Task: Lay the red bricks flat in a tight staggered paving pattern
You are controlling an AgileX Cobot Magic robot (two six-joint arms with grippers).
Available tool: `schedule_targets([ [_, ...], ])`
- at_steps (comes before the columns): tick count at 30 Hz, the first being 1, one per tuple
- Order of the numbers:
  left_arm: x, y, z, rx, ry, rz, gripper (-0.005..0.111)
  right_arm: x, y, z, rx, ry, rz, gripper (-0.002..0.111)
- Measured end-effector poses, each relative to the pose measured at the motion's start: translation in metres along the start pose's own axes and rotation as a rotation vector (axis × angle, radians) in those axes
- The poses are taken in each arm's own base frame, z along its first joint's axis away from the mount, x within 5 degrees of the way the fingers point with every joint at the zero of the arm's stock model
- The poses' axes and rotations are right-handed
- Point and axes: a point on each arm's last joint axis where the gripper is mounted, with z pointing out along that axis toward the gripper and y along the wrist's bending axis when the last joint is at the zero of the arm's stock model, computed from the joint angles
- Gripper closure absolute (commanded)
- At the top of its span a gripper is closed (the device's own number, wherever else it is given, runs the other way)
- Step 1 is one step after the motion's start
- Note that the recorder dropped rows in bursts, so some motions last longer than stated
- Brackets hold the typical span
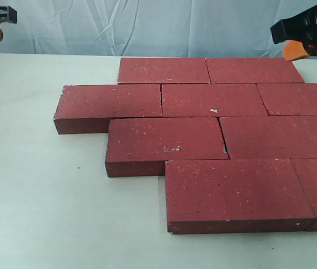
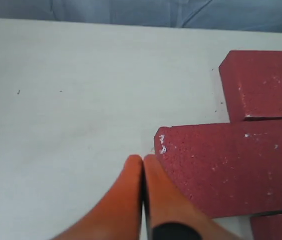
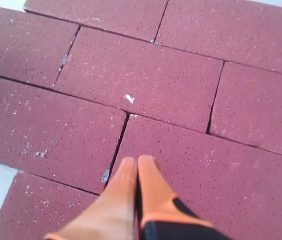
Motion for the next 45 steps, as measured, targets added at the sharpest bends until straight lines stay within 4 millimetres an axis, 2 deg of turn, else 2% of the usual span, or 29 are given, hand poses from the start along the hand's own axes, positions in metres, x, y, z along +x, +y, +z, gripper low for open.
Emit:
schedule_targets([
  [7, -0.009, -0.011, -0.057, 0.018, -0.118, 0.021, 0.107, 0.003, 0.002, -0.018, 0.015, -0.092, -0.006, 0.109],
  [13, -0.005, -0.019, -0.098, 0.034, -0.238, 0.017, 0.107, 0.028, 0.002, -0.021, 0.041, -0.144, 0.032, 0.109],
  [17, 0.002, -0.021, -0.119, 0.031, -0.312, 0.019, 0.107, 0.042, 0.004, -0.033, 0.054, -0.24, 0.044, 0.109],
  [22, 0.01, -0.023, -0.138, 0.03, -0.39, 0.015, 0.107, 0.059, 0.008, -0.06, 0.067, -0.383, 0.035, 0.109],
  [28, 0.028, -0.024, -0.151, 0.033, -0.416, 0.012, 0.107, 0.076, 0.015, -0.096, 0.073, -0.516, 0.015, 0.109],
  [35, 0.052, -0.026, -0.175, 0.032, -0.467, 0.028, 0.107, 0.1, 0.022, -0.133, 0.092, -0.598, -0.024, 0.109],
  [42, 0.079, -0.028, -0.2, 0.028, -0.536, 0.049, 0.107, 0.122, 0.027, -0.155, 0.096, -0.663, -0.042, 0.109],
  [45, 0.091, -0.029, -0.207, 0.027, -0.558, 0.057, 0.107, 0.135, 0.028, -0.155, 0.096, -0.678, -0.044, 0.109],
])
